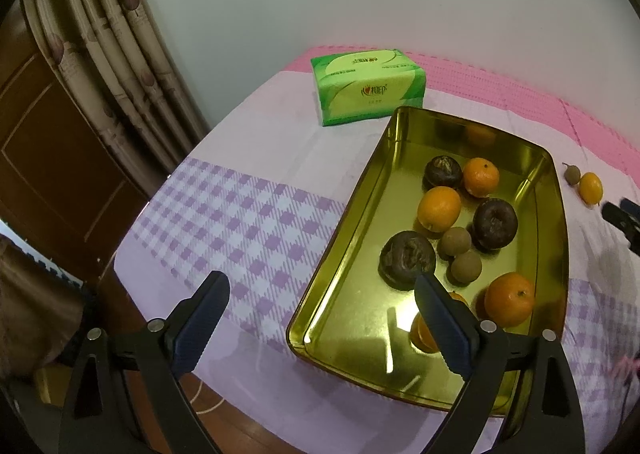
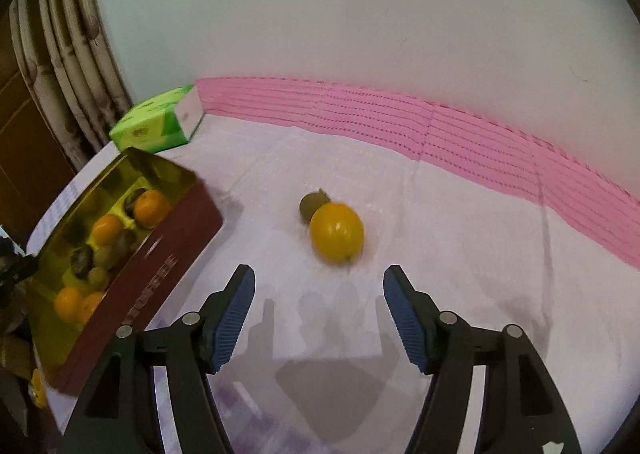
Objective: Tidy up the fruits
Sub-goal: 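Reach the right gripper to the yellow lemon on the cloth and close on it, then grasp the small olive-green fruit with the left gripper while the right gripper holds the lemon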
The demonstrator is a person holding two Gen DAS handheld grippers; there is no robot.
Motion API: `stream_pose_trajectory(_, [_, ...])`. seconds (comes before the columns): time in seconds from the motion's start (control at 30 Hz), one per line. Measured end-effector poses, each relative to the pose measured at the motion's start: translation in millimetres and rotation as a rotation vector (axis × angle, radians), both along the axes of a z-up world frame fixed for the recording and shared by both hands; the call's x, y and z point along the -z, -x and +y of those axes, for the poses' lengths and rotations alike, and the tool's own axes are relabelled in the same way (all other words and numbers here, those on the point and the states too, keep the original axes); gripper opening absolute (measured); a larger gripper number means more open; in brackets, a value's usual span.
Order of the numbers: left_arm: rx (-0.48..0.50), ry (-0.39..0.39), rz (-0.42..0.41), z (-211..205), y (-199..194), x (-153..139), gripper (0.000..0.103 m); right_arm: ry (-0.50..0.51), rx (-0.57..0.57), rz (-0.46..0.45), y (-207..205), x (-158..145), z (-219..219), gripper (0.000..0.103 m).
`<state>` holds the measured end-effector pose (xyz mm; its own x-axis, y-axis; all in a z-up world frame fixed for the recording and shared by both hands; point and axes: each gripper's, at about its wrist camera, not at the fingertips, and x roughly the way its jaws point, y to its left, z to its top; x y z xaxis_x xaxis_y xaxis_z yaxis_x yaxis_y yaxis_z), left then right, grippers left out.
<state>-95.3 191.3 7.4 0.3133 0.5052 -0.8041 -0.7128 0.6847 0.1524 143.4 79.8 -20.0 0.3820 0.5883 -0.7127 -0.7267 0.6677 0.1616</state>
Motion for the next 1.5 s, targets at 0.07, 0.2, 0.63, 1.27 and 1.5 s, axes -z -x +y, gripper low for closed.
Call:
stream_pose_trajectory(0.07, [0.001,0.001,0.003,0,-1,1,0.094,0.023,-0.002,-0.004,-12,6,10,0.064])
stream_pose_trajectory(0.2, [0.007,-0.009,0.016,-1,-3,4,0.094,0.056,-0.019,0.038,-33,20,23,0.049])
stream_pose_trajectory(0.63, [0.362,0.087,-0.119,-70,-43,-54,0.094,0.056,0.164,0.007,-21,23,-119,0.031])
stream_pose_trajectory(1.27, [0.763,0.162,0.097,-132,-272,8,0.079,-0.065,0.313,0.080,-22,51,-192,0.033])
stream_pose_trajectory(1.5, [0.715,0.206,0.173,-115,-289,44,0.063,-0.099,0.312,0.100,-24,51,-195,0.034])
